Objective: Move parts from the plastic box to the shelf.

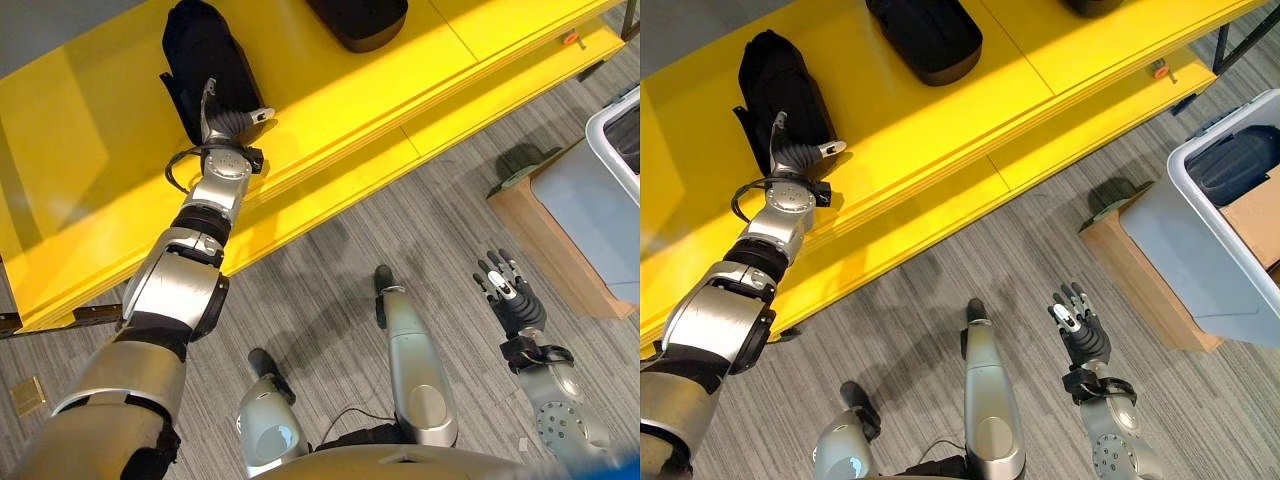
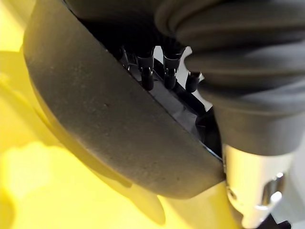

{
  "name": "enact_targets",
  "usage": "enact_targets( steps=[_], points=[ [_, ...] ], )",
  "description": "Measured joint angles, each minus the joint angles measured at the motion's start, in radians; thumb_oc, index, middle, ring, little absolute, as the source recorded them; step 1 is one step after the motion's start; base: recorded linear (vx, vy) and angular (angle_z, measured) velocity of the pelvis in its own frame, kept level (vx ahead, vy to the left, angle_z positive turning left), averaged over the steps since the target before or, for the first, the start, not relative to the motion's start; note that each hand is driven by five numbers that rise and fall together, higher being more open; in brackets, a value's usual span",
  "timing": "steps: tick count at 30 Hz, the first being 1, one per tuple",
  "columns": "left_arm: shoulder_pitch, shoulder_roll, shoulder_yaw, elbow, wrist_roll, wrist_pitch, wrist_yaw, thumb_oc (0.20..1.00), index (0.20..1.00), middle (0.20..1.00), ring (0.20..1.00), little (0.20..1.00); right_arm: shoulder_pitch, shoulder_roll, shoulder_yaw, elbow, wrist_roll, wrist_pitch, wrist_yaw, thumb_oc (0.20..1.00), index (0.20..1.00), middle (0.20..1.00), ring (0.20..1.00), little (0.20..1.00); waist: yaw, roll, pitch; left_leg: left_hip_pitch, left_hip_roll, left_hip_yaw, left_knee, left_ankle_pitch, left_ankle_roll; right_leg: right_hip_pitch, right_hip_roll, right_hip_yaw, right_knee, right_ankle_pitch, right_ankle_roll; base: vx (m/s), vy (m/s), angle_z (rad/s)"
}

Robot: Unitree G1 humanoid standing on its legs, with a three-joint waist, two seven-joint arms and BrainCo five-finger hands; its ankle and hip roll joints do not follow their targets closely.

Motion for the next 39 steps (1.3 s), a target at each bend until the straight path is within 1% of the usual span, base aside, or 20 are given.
enact_targets(
  steps=[3, 7, 14, 15, 17, 18, 21, 22, 25, 26, 29, 31, 34, 37, 38, 39],
  points=[
    [-0.030, 0.004, -0.011, 0.031, 0.034, 0.008, 0.000, 1.000, 1.000, 1.000, 1.000, 1.000, 0.000, -0.001, -0.001, 0.000, 0.000, -0.005, 0.000, 1.000, 1.000, 1.000, 1.000, 1.000, -0.003, -0.006, 0.003, -0.001, 0.000, 0.003, 0.000, -0.002, -0.002, -0.002, 0.000, 0.000, -0.002, 0.000, 0.000, 0.00, 0.001, -0.01],
    [-0.057, 0.001, -0.011, 0.035, 0.030, 0.008, -0.001, 1.000, 1.000, 1.000, 1.000, 1.000, 0.000, 0.000, -0.001, 0.000, 0.000, -0.005, 0.000, 1.000, 1.000, 1.000, 1.000, 1.000, -0.007, -0.016, 0.008, -0.001, 0.001, 0.005, 0.002, -0.004, -0.003, -0.004, 0.002, 0.001, -0.001, 0.000, 0.000, 0.00, 0.000, 0.00],
    [-0.091, -0.005, -0.011, 0.037, -0.026, 0.011, -0.005, 1.000, 1.000, 1.000, 1.000, 1.000, -0.001, 0.000, -0.001, 0.000, 0.000, -0.005, 0.000, 1.000, 1.000, 1.000, 1.000, 1.000, -0.010, -0.016, 0.008, 0.000, 0.004, 0.011, 0.015, -0.011, -0.005, -0.005, 0.005, 0.007, 0.006, -0.002, -0.003, 0.01, 0.000, -0.01],
    [-0.094, -0.005, -0.008, 0.032, -0.070, 0.009, -0.005, 1.000, 1.000, 1.000, 1.000, 1.000, -0.002, 0.000, -0.001, 0.000, 0.000, -0.005, 0.000, 1.000, 1.000, 1.000, 1.000, 1.000, -0.007, -0.016, 0.008, 0.000, 0.005, 0.010, 0.020, -0.012, -0.007, -0.005, 0.006, 0.007, 0.010, -0.002, -0.003, 0.00, 0.000, 0.00],
    [-0.094, -0.005, -0.007, 0.031, -0.104, 0.007, -0.005, 1.000, 1.000, 1.000, 1.000, 1.000, -0.002, 0.000, -0.001, 0.000, 0.000, -0.005, 0.000, 1.000, 1.000, 1.000, 1.000, 1.000, -0.002, -0.015, 0.008, -0.001, 0.005, 0.008, 0.023, -0.012, -0.007, -0.005, 0.005, 0.007, 0.011, -0.005, -0.007, 0.00, 0.000, 0.00],
    [-0.090, -0.005, 0.013, 0.000, -0.165, 0.002, -0.004, 1.000, 1.000, 1.000, 1.000, 1.000, -0.003, 0.000, -0.001, 0.001, 0.000, -0.005, 0.000, 1.000, 1.000, 1.000, 1.000, 1.000, 0.001, -0.015, 0.008, -0.002, 0.005, 0.006, 0.027, -0.013, -0.009, -0.006, 0.004, 0.008, 0.016, -0.005, -0.008, 0.00, 0.000, 0.00],
    [-0.077, -0.004, 0.046, -0.102, -0.240, -0.034, 0.005, 1.000, 1.000, 1.000, 1.000, 1.000, -0.009, 0.002, -0.001, 0.001, 0.000, -0.005, -0.001, 1.000, 1.000, 1.000, 1.000, 1.000, 0.012, -0.015, 0.008, -0.004, 0.004, 0.001, 0.038, -0.020, -0.004, -0.006, 0.000, 0.008, 0.023, -0.008, -0.012, 0.00, 0.005, 0.02],
    [-0.040, -0.005, 0.072, -0.197, -0.284, -0.069, 0.006, 1.000, 1.000, 1.000, 1.000, 1.000, -0.017, 0.002, -0.001, 0.001, -0.001, -0.005, -0.002, 1.000, 1.000, 1.000, 1.000, 1.000, 0.011, -0.015, 0.008, -0.005, 0.003, 0.000, 0.039, -0.021, -0.003, -0.006, -0.002, 0.008, 0.024, -0.008, -0.012, 0.00, 0.000, 0.00],
    [-0.001, -0.009, 0.075, -0.255, -0.335, -0.105, 0.027, 1.000, 1.000, 1.000, 1.000, 1.000, -0.028, 0.002, -0.001, 0.001, -0.009, -0.005, -0.005, 1.000, 1.000, 1.000, 1.000, 1.000, 0.012, -0.015, 0.008, -0.005, 0.003, -0.001, 0.042, -0.021, -0.003, -0.005, -0.002, 0.008, 0.025, -0.007, -0.011, 0.00, 0.000, 0.00],
    [0.042, -0.012, 0.101, -0.309, -0.357, -0.111, 0.033, 1.000, 1.000, 1.000, 1.000, 1.000, -0.028, 0.002, -0.002, 0.001, -0.020, -0.005, -0.008, 1.000, 1.000, 1.000, 1.000, 1.000, 0.011, -0.013, 0.009, -0.005, 0.004, -0.001, 0.043, -0.022, -0.003, -0.005, -0.002, 0.008, 0.026, -0.007, -0.011, 0.00, 0.000, 0.00],
    [0.105, -0.026, 0.137, -0.357, -0.379, -0.124, 0.052, 1.000, 1.000, 1.000, 1.000, 1.000, -0.029, 0.002, -0.002, 0.001, -0.037, -0.005, -0.021, 1.000, 1.000, 1.000, 1.000, 1.000, 0.015, -0.008, 0.013, -0.005, 0.005, -0.003, 0.047, -0.022, -0.003, -0.004, -0.001, 0.008, 0.027, -0.007, -0.011, 0.00, 0.000, 0.00],
    [0.154, -0.032, 0.159, -0.438, -0.379, -0.131, 0.072, 1.000, 1.000, 1.000, 1.000, 1.000, -0.030, 0.002, -0.002, 0.001, -0.038, -0.004, -0.025, 1.000, 1.000, 1.000, 1.000, 1.000, 0.015, -0.006, 0.015, -0.005, 0.005, -0.002, 0.050, -0.024, -0.002, -0.003, -0.002, 0.008, 0.028, -0.007, -0.011, 0.00, 0.000, 0.00],
    [0.180, -0.034, 0.161, -0.491, -0.379, -0.146, 0.085, 1.000, 1.000, 1.000, 1.000, 1.000, -0.030, 0.002, -0.004, 0.001, -0.038, -0.004, -0.029, 1.000, 1.000, 1.000, 1.000, 1.000, 0.020, -0.006, 0.015, -0.005, 0.005, -0.003, 0.051, -0.025, -0.002, -0.003, -0.002, 0.008, 0.028, -0.007, -0.011, 0.00, 0.000, 0.00],
    [0.248, -0.056, 0.178, -0.681, -0.377, -0.174, 0.091, 1.000, 1.000, 1.000, 1.000, 1.000, -0.030, 0.002, -0.005, 0.000, -0.039, -0.004, -0.033, 1.000, 1.000, 1.000, 1.000, 1.000, 0.034, -0.005, 0.017, -0.003, 0.005, -0.003, 0.051, -0.025, -0.002, -0.001, -0.001, 0.008, 0.028, -0.007, -0.011, 0.00, 0.000, 0.00],
    [0.305, -0.060, 0.197, -0.804, -0.370, -0.195, 0.091, 1.000, 1.000, 1.000, 1.000, 1.000, -0.030, 0.002, -0.008, 0.001, -0.040, -0.005, -0.033, 1.000, 1.000, 1.000, 1.000, 1.000, 0.038, -0.005, 0.021, -0.001, 0.005, -0.003, 0.052, -0.026, -0.002, 0.002, -0.002, 0.008, 0.028, -0.007, -0.012, 0.00, 0.000, 0.00],
    [0.315, -0.060, 0.204, -0.820, -0.368, -0.197, 0.092, 1.000, 1.000, 1.000, 1.000, 1.000, -0.030, 0.002, -0.009, 0.000, -0.040, -0.005, -0.033, 1.000, 1.000, 1.000, 1.000, 1.000, 0.042, -0.005, 0.024, -0.001, 0.005, -0.004, 0.053, -0.026, -0.001, 0.004, -0.002, 0.007, 0.028, -0.007, -0.012, -0.06, -0.027, 0.02]
  ],
)
